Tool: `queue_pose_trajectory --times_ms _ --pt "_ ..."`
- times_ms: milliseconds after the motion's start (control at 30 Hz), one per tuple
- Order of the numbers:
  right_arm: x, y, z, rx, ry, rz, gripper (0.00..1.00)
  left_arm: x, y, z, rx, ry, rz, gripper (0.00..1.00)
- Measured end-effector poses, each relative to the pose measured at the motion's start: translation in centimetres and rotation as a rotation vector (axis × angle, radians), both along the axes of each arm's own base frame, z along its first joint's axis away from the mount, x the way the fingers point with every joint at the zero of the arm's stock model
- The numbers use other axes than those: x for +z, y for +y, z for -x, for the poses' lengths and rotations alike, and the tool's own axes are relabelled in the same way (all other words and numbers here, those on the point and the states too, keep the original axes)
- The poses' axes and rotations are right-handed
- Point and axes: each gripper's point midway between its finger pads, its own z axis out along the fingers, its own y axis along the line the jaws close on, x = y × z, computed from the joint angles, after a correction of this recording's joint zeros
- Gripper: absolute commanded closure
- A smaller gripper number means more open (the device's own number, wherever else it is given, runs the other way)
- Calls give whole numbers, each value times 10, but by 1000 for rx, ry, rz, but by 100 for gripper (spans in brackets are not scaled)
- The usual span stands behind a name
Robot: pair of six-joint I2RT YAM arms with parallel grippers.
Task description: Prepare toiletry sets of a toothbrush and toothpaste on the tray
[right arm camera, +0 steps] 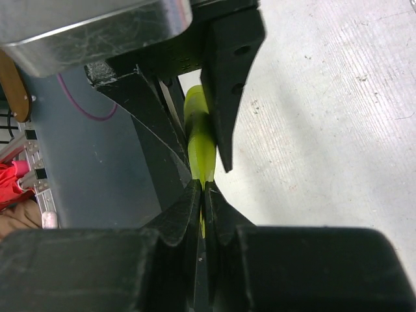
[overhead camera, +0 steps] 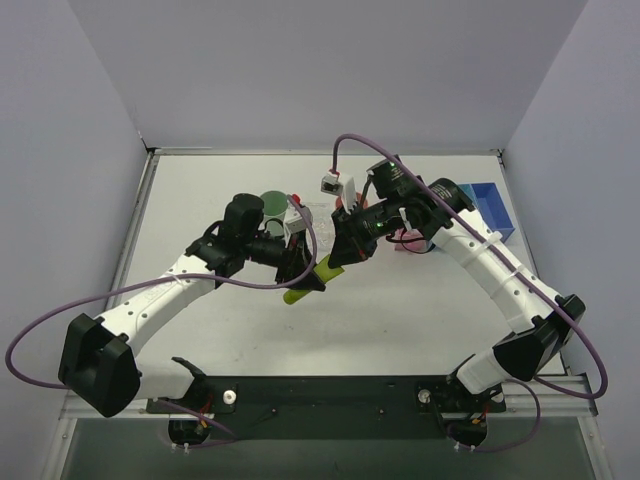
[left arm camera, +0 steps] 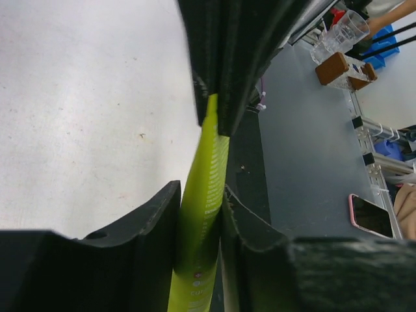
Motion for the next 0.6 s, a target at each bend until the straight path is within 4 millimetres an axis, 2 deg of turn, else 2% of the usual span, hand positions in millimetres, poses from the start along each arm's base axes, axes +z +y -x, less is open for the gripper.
queue_pose_trajectory --times_ms 100,167,333,467,600 --pt "0 -1 -2 -4 -4 1 100 2 -1 3 -17 0 8 75" --pt "0 -3 -4 -10 -2 -2 90 3 -2 2 -13 -7 11 79" --pt "5 -6 -13 -44 9 -27 63 2 -3 -7 48 -15 -5 80" --pt "11 -2 -24 -69 4 -78 57 3 -1 -21 155 -52 -8 80" --pt "4 2 -31 -97 34 -112 56 9 3 -31 253 -94 15 80"
